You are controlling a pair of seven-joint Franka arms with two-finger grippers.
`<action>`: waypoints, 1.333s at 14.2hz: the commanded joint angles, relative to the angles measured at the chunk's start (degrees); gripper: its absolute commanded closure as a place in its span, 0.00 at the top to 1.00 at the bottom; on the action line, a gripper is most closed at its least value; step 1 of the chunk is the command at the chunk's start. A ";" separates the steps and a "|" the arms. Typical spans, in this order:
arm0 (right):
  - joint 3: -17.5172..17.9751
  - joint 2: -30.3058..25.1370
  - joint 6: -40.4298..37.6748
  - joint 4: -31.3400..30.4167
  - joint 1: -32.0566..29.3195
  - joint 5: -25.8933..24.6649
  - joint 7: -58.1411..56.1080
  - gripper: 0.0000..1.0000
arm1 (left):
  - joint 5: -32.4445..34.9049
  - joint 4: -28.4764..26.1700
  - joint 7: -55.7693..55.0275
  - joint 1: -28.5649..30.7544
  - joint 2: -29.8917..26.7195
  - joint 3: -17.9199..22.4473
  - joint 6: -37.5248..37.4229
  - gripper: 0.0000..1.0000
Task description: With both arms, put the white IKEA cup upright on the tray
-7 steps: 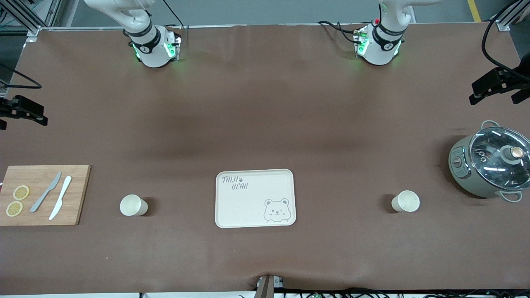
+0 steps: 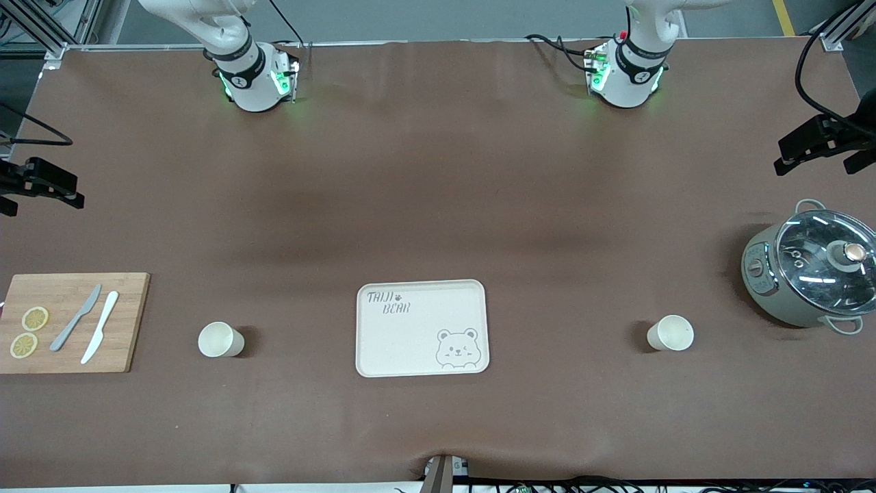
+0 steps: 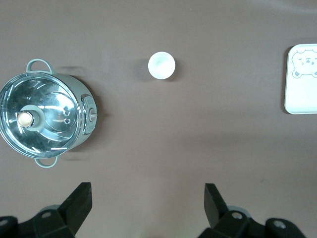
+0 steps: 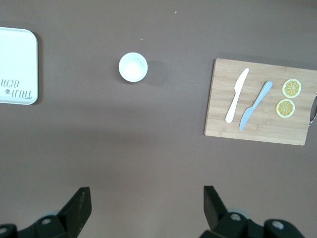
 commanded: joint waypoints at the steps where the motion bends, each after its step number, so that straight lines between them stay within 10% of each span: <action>1: 0.14 0.58 1.50 0.63 -0.80 0.61 0.45 1.00 | -0.90 0.19 0.18 0.50 1.00 -0.30 -0.09 1.00; 19: 0.14 1.45 4.14 0.28 -1.60 0.96 8.88 1.00 | 2.78 -0.34 8.00 0.77 20.94 -0.21 15.54 1.00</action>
